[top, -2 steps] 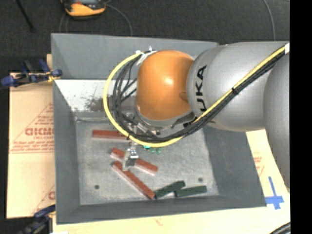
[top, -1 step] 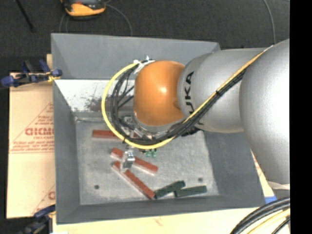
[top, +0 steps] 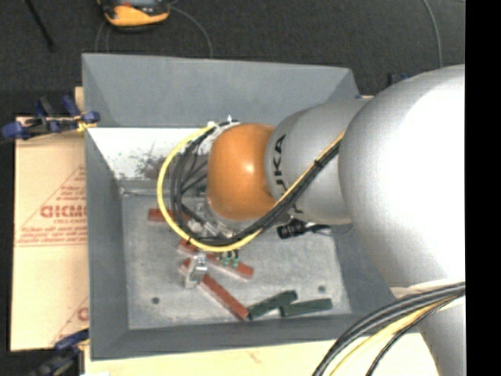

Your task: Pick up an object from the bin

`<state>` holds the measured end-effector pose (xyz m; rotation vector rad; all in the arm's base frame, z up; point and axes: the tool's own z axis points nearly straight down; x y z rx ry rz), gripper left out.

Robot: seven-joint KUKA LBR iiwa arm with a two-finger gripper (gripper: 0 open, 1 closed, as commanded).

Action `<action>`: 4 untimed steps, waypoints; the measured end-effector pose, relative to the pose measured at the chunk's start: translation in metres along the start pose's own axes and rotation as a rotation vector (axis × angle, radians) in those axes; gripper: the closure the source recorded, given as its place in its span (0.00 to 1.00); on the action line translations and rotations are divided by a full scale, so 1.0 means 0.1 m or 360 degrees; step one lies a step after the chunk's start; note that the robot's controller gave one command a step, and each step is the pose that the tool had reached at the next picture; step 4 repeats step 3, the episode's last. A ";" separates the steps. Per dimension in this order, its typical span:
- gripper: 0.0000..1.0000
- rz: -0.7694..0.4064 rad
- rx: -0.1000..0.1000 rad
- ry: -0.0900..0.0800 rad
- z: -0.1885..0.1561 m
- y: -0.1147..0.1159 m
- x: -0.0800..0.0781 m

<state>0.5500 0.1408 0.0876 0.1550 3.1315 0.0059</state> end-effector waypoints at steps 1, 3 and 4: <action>1.00 0.0029 -0.0002 0.0000 0.05 0.00 0.00; 1.00 0.0096 0.0002 -0.0001 -1.60 -0.08 0.03; 1.00 0.0096 0.0002 -0.0001 -1.60 -0.08 0.03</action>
Offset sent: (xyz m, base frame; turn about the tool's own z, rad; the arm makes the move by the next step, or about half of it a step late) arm 0.0000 0.0000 0.0000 0.0000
